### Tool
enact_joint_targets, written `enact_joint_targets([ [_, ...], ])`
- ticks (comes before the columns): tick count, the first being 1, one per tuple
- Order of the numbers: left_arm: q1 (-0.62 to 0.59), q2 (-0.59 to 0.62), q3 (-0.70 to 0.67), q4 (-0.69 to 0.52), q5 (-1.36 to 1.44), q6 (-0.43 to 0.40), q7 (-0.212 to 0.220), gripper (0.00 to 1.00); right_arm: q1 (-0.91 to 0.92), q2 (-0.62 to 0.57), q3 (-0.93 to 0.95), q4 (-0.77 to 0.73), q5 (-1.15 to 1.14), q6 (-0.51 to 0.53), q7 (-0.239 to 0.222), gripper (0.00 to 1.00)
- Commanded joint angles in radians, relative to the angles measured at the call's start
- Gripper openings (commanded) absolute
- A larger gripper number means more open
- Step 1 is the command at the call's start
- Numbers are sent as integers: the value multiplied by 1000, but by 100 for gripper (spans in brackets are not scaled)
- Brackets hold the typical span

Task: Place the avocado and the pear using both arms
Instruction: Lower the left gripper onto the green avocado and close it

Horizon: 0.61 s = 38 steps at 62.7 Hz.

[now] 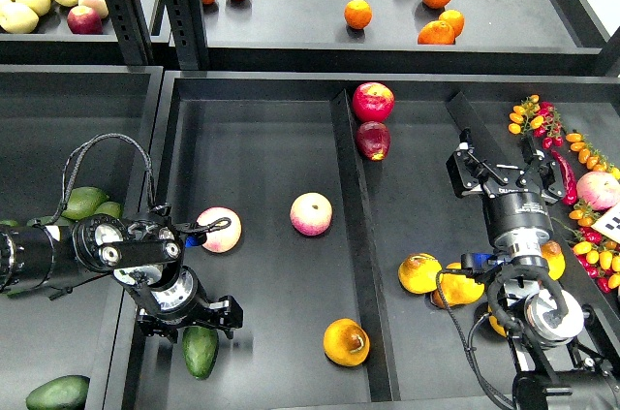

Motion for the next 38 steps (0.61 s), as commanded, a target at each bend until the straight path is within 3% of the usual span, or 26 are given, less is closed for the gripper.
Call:
enact_joint_targets([
  [1,11,-2,0,0,-1,0,0,90,-1,0,0,0,0,2,0,100],
  [34,32,-23,0,89,-1,0,0,76,26,0,0,-1,0,-5,0,100],
  [38,32,-26,-2,95,-2,0,0,71,26,0,-2,-1,0,-5,0,100],
])
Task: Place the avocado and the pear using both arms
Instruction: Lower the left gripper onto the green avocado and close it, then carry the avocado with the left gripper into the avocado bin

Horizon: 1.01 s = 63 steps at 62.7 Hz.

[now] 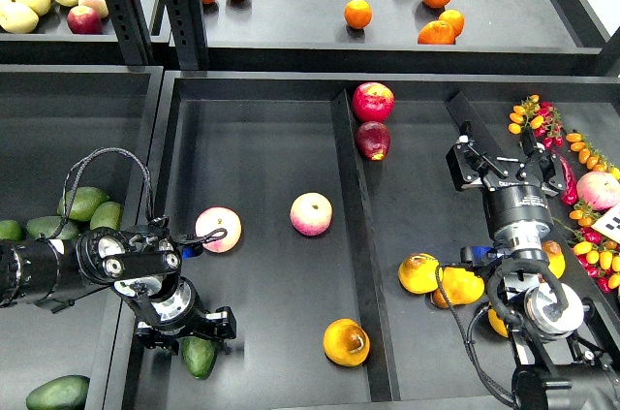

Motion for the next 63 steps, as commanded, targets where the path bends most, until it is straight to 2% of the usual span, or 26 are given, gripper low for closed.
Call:
enact_joint_targets([
  [1,0,-5,-2,14,-4,0,0,70,1,0,-2,-2,0,0,0,100],
  [9,0,-7,-8,15,-9,0,0,57,-1,0,-5,-2,0,0,0,100],
  [18,-1,-7,-15,15,-47,0,0,35,-1,0,-6,-2,0,0,0,100],
  [22,-1,-7,-17,15,-73,0,0,30,-1,0,-9,-2,0,0,0,100],
  [39,-78,-2,-29,0,-115,0,0,28,5,0,-12,-5,0,0,0,100],
  [53,-225,6,-48,-3,-202,0,0,29,7,0,-12,-6,0,0,0,100],
  [63,-300,101,-48,-3,-225,0,0,29,16,0,-12,-11,0,0,0,100],
])
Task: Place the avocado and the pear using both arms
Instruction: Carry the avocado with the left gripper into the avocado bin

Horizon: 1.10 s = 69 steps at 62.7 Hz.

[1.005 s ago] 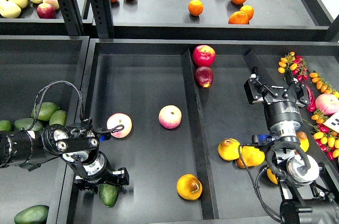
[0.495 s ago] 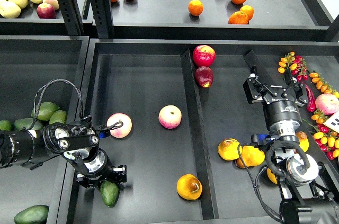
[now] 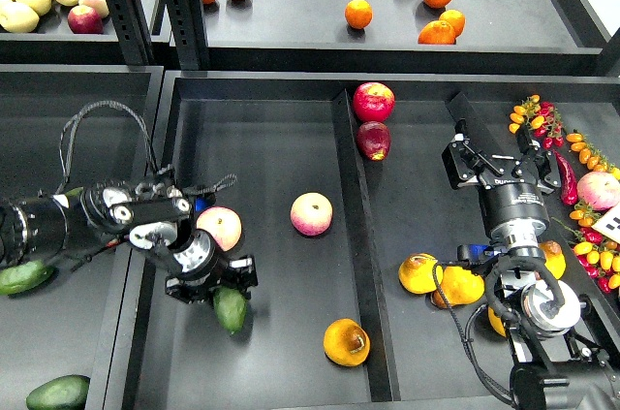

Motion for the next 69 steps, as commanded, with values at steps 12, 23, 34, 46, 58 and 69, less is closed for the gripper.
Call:
enact_joint_targets([
  [12,-40,258,0,-31,1,0,0,29,80,0,2,-24,0,-5,0,100],
  [23,29,452,0,-113,5,0,0,29,170,0,0,-34,2,-51,0,100],
  [34,121,521,-27,-139,22,0,0,29,216,0,-6,-34,0,-75,-2,100],
  [46,199,520,-86,-128,68,0,0,30,226,0,-6,-33,2,-75,-2,100],
  [58,248,516,-96,-105,97,0,0,31,226,0,-6,-30,2,-75,-2,100],
  [69,305,506,-128,-64,154,0,0,32,228,0,-4,-27,3,-75,-2,100],
])
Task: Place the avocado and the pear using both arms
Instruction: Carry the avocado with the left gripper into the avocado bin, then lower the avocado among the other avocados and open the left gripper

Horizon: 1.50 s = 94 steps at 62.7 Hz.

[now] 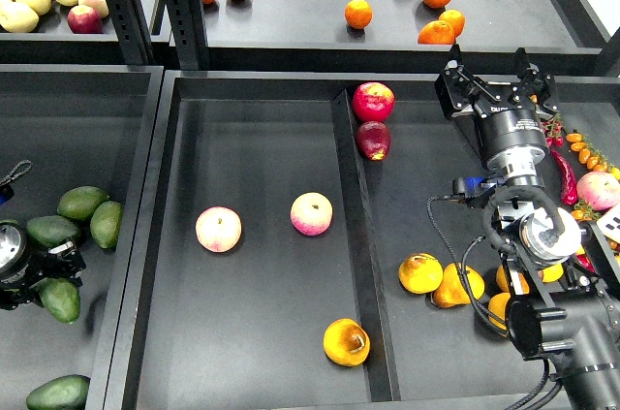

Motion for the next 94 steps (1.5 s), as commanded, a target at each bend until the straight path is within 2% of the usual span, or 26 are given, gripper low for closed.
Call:
enact_joint_targets([
  [1,39,-7,-31,27,47,0,0,32,1,0,2,3,1,0,0,100],
  [13,66,-33,-51,89,79,0,0,34,1,0,2,5,1,0,0,100],
  [34,100,-71,-54,119,97,0,0,37,1,0,2,10,4,0,0,100],
  [46,102,-76,-54,130,133,0,0,50,0,0,2,11,9,-2,-1,100],
  [63,108,-77,-62,135,146,0,0,62,-2,0,2,11,9,0,-1,100],
  [72,114,-76,-83,135,173,0,0,74,-3,0,2,11,9,2,-1,100],
  [94,111,-65,-105,129,186,0,0,90,-8,0,3,10,9,5,-1,100],
])
